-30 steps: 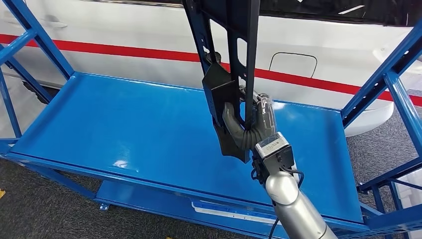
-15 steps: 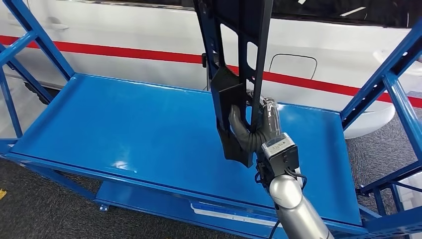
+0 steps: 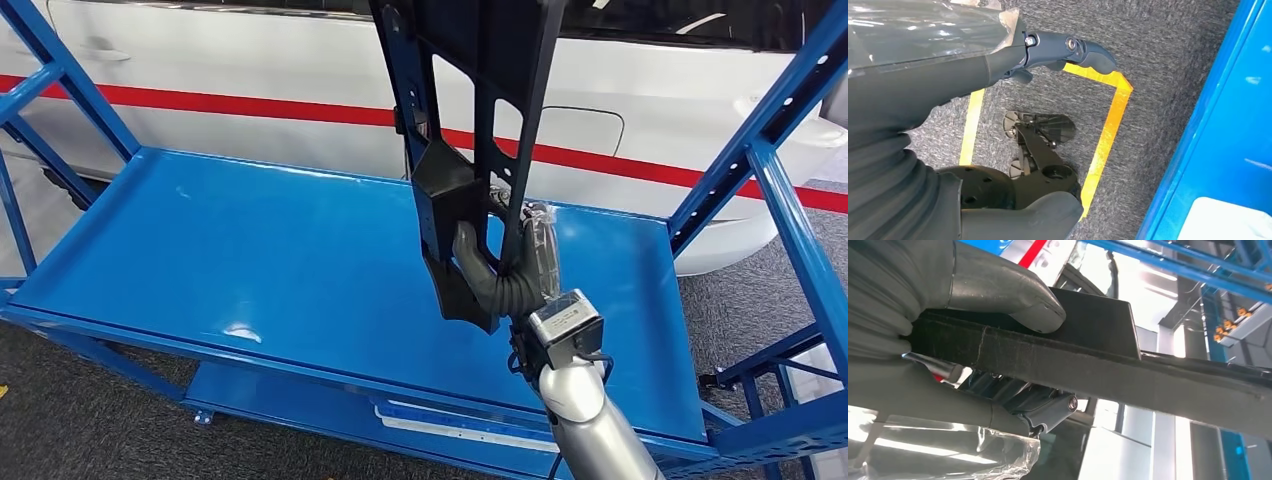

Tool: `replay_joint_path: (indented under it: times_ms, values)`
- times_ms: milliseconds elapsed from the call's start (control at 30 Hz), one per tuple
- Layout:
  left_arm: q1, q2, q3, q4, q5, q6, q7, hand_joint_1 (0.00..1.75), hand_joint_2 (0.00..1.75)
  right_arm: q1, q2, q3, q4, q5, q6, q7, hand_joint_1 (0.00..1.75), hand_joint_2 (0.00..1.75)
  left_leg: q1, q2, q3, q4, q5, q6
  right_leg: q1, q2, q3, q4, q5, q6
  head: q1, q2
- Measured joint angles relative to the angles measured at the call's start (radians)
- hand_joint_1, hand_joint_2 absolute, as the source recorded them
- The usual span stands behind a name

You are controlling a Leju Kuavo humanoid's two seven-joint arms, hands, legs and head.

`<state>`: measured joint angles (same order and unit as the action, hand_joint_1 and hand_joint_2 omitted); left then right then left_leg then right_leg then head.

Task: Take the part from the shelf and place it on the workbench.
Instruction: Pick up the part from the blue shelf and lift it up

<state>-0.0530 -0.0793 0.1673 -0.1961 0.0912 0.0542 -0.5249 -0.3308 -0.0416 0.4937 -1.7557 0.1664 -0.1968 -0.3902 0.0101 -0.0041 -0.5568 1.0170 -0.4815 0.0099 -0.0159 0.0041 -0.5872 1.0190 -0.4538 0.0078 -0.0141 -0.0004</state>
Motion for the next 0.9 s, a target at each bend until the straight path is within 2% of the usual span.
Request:
replay_joint_path:
  times_ms: [100, 133, 167, 200, 267, 300, 333, 367, 433, 467, 500, 567, 633, 700, 767, 800, 833, 867, 900]
  values:
    - [0.001, 0.0, 0.004, 0.0, 0.0, 0.0, -0.001, 0.0, 1.75, 0.007, 0.0, -0.005, -0.008, 0.001, 0.0, -0.011, 1.75, 1.75, -0.006, 0.0, -0.001, -0.013, 0.012, 0.014, 0.0, -0.002, -0.004, -0.004, 0.005, 0.015, 0.0, 0.0]
    - [0.001, -0.001, 0.006, 0.0, 0.0, 0.0, -0.002, 0.0, 1.75, 0.009, 0.0, -0.008, -0.012, 0.001, 0.0, -0.016, 1.75, 1.75, -0.004, 0.001, -0.001, -0.022, 0.02, 0.021, 0.002, -0.002, -0.012, 0.008, -0.004, 0.017, 0.001, 0.0]
    - [0.001, -0.001, 0.007, 0.0, 0.0, 0.0, -0.002, 0.0, 1.75, 0.011, 0.0, -0.011, -0.015, 0.001, -0.001, -0.02, 1.75, 1.75, -0.003, 0.003, -0.001, -0.031, 0.028, 0.028, 0.004, -0.002, -0.028, 0.039, -0.024, 0.015, 0.002, 0.0]
    - [0.0, -0.002, 0.008, 0.0, 0.0, 0.0, -0.002, 0.0, 1.75, 0.014, 0.0, -0.014, -0.018, 0.002, -0.001, -0.023, 1.75, 1.75, -0.002, 0.005, -0.002, -0.036, 0.034, 0.033, 0.005, -0.003, -0.052, 0.094, -0.056, 0.01, 0.003, 0.0]
    - [0.001, -0.002, 0.009, 0.0, 0.0, -0.001, -0.002, 0.0, 1.75, 0.021, -0.001, -0.017, -0.019, 0.004, -0.001, -0.025, 1.75, 1.75, -0.005, 0.006, -0.009, -0.037, 0.039, 0.038, 0.004, -0.003, -0.107, 0.231, -0.118, 0.004, 0.004, 0.0]
    - [0.001, -0.002, 0.009, 0.0, -0.001, -0.002, -0.003, 0.0, 1.75, 0.027, -0.001, -0.017, -0.02, 0.005, -0.001, -0.025, 1.75, 1.75, -0.006, 0.006, -0.012, -0.037, 0.041, 0.039, 0.004, -0.003, -0.121, 0.272, -0.132, 0.006, 0.004, 0.0]
    - [0.002, -0.002, 0.009, 0.0, -0.001, -0.002, -0.003, 0.0, 1.75, 0.031, -0.001, -0.018, -0.021, 0.006, -0.001, -0.025, 1.75, 1.75, -0.007, 0.005, -0.014, -0.036, 0.042, 0.039, 0.004, -0.003, -0.115, 0.274, -0.13, 0.012, 0.004, 0.0]
    - [0.002, -0.002, 0.009, 0.0, -0.002, -0.002, -0.003, 0.0, 1.75, 0.033, -0.001, -0.018, -0.022, 0.007, -0.001, -0.025, 1.75, 1.75, -0.007, 0.005, -0.015, -0.035, 0.043, 0.038, 0.004, -0.003, -0.087, 0.233, -0.112, 0.019, 0.004, 0.0]
    - [0.002, -0.003, 0.009, 0.0, -0.003, -0.002, -0.003, 0.0, 1.75, 0.034, -0.001, -0.019, -0.027, 0.008, -0.001, -0.025, 1.75, 1.75, -0.01, 0.003, -0.016, -0.028, 0.043, 0.035, 0.005, -0.003, -0.003, 0.085, -0.065, 0.028, 0.004, 0.0]
    - [0.001, -0.003, 0.009, 0.0, -0.004, -0.002, -0.003, 0.0, 1.75, 0.034, 0.0, -0.019, -0.03, 0.009, -0.001, -0.025, 1.75, 1.75, -0.012, 0.002, -0.019, -0.024, 0.042, 0.031, 0.006, -0.003, 0.029, 0.025, -0.048, 0.027, 0.004, 0.0]
    - [0.001, -0.003, 0.009, 0.0, -0.004, -0.003, -0.003, 0.0, 1.75, 0.034, 0.0, -0.02, -0.033, 0.01, -0.001, -0.025, 1.75, 1.75, -0.014, 0.002, -0.022, -0.02, 0.042, 0.027, 0.007, -0.003, 0.046, -0.01, -0.038, 0.022, 0.003, 0.0]
    - [0.001, -0.003, 0.01, 0.0, -0.005, -0.004, -0.003, 0.0, 1.75, 0.036, 0.0, -0.022, -0.036, 0.012, -0.001, -0.025, 1.75, 1.75, -0.014, 0.001, -0.027, -0.017, 0.046, 0.016, 0.008, -0.002, 0.048, -0.02, -0.032, 0.011, 0.003, 0.0]
    - [0.002, -0.002, 0.01, 0.0, -0.007, -0.006, -0.003, 0.0, 1.75, 0.037, 0.001, -0.023, -0.039, 0.014, -0.001, -0.025, 1.75, 1.75, -0.01, 0.0, -0.035, -0.004, 0.034, 0.006, 0.0, -0.003, 0.047, -0.023, -0.024, -0.002, 0.002, 0.0]
    - [0.002, -0.002, 0.011, 0.0, -0.007, -0.006, -0.004, 0.0, 1.75, 0.038, 0.005, -0.023, -0.042, 0.017, -0.001, -0.026, 1.75, 1.75, -0.004, 0.0, -0.067, 0.076, -0.024, -0.006, -0.008, -0.005, 0.044, -0.026, -0.016, -0.013, -0.001, 0.0]
    - [0.002, -0.002, 0.011, 0.0, -0.008, -0.007, -0.004, 0.0, 1.75, 0.043, 0.008, -0.023, -0.043, 0.02, -0.001, -0.027, 1.75, 1.75, 0.002, 0.001, -0.12, 0.212, -0.099, -0.018, -0.006, -0.007, 0.038, -0.025, -0.012, -0.019, -0.004, 0.0]
    - [0.002, -0.003, 0.012, 0.0, -0.008, -0.007, -0.004, 0.0, 1.75, 0.046, 0.009, -0.023, -0.043, 0.022, 0.0, -0.028, 1.75, 1.75, 0.004, 0.001, -0.137, 0.261, -0.118, -0.021, -0.005, -0.007, 0.034, -0.024, -0.01, -0.019, -0.004, 0.0]
    - [0.002, -0.003, 0.012, 0.0, -0.008, -0.006, -0.004, 0.0, 1.75, 0.05, 0.01, -0.023, -0.043, 0.025, 0.0, -0.029, 1.75, 1.75, 0.007, 0.001, -0.139, 0.276, -0.118, -0.024, -0.005, -0.008, 0.032, -0.024, -0.008, -0.019, -0.004, 0.0]
    - [0.002, -0.003, 0.012, 0.0, -0.008, -0.006, -0.004, 0.0, 1.75, 0.053, 0.012, -0.023, -0.043, 0.028, 0.001, -0.03, 1.75, 1.75, 0.009, 0.001, -0.119, 0.25, -0.1, -0.024, -0.005, -0.008, 0.03, -0.023, -0.006, -0.017, -0.004, 0.0]
    - [0.002, -0.003, 0.013, 0.0, -0.008, -0.005, -0.004, 0.0, 1.75, 0.055, 0.014, -0.024, -0.043, 0.03, 0.002, -0.031, 1.75, 1.75, 0.011, 0.001, -0.082, 0.189, -0.069, -0.024, -0.005, -0.007, 0.03, -0.023, -0.004, -0.014, -0.005, 0.0]
